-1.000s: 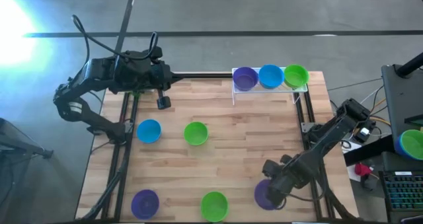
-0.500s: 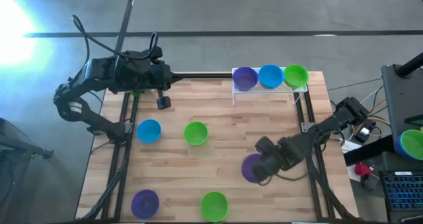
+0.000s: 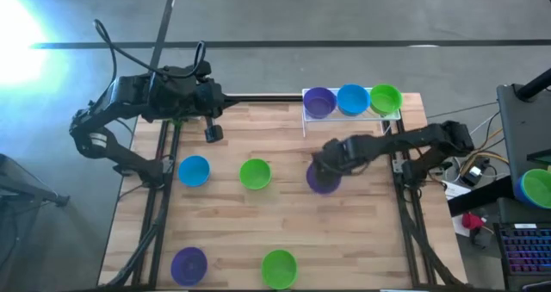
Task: Pick & Place Mini bowls
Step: Stack the right violet bowl on top of the violet bowl on the shelf
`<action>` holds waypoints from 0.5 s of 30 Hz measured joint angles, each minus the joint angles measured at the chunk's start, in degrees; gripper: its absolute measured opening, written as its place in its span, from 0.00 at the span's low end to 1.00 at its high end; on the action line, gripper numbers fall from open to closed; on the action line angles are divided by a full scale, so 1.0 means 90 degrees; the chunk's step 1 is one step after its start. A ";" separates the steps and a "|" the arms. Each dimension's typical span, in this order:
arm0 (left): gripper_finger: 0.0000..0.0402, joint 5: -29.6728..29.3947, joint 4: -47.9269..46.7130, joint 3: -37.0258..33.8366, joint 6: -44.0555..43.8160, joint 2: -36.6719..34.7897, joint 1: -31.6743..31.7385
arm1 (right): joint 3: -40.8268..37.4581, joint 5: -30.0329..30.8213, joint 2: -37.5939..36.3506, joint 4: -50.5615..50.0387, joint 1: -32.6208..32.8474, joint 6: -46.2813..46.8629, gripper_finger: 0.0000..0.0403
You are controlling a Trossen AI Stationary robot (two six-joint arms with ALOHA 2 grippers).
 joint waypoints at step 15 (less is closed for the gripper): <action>0.00 0.0000 0.0000 -0.0002 -0.0107 0.0000 0.0002 | -0.1376 -0.0670 0.0000 0.1665 -0.1115 -0.1203 0.02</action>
